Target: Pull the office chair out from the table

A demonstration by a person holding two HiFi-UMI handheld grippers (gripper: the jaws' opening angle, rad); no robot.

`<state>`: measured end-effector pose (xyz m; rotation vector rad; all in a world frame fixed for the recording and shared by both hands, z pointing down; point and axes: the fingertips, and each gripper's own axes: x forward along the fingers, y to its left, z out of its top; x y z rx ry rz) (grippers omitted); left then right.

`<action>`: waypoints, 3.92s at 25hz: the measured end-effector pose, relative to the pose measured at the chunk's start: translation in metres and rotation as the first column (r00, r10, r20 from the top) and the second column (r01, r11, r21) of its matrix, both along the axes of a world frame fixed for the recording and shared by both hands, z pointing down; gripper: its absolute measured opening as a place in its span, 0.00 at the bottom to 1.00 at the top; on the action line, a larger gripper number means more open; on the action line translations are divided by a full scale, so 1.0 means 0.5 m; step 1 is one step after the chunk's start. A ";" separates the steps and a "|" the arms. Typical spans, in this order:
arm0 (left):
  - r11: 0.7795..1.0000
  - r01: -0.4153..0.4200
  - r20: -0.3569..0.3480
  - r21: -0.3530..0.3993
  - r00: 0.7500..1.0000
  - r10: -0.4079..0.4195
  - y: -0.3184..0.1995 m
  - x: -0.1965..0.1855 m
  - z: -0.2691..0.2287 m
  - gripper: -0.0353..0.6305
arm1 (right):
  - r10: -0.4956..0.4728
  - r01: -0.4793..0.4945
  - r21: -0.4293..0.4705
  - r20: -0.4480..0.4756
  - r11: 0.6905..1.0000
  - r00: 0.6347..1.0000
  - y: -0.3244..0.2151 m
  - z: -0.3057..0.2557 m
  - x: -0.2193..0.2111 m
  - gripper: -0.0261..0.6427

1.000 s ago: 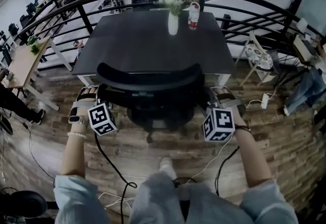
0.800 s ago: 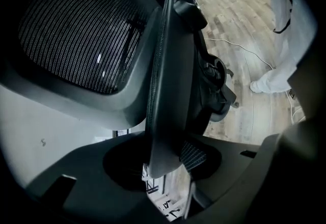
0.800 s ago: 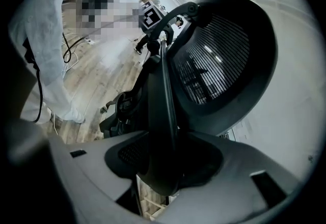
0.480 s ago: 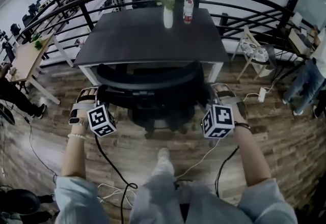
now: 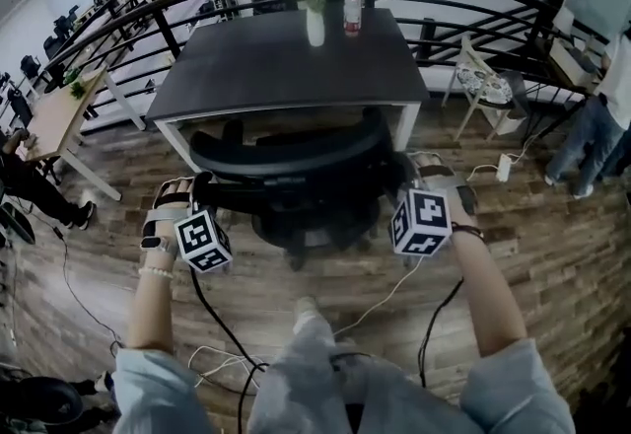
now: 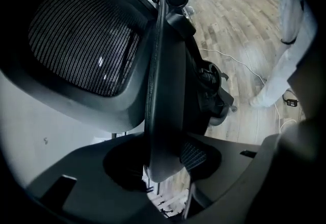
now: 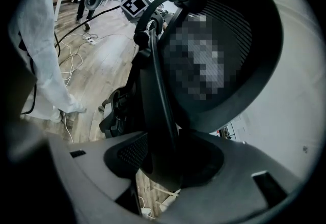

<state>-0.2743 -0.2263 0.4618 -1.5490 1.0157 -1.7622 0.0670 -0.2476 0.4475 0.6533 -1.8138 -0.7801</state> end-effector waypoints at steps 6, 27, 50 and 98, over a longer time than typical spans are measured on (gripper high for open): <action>1.000 -0.022 -0.017 0.003 1.000 0.022 0.059 0.019 0.003 0.33 | 0.020 -0.020 -0.006 -0.007 1.000 1.000 0.072 0.004 0.019 0.33; 0.992 -0.123 -0.046 0.019 0.991 0.124 0.199 0.042 0.002 0.34 | 0.102 -0.101 0.021 -0.058 0.995 0.993 0.264 0.012 0.041 0.33; 0.991 -0.074 -0.265 0.113 0.959 0.102 0.234 0.037 -0.037 0.40 | 0.171 -0.169 0.051 -0.028 0.984 0.985 0.270 -0.004 0.045 0.37; 0.995 0.097 -0.974 0.026 0.226 0.003 0.385 0.256 -0.265 0.07 | 0.347 -0.231 -0.270 0.835 0.935 0.426 0.421 -0.222 -0.117 0.04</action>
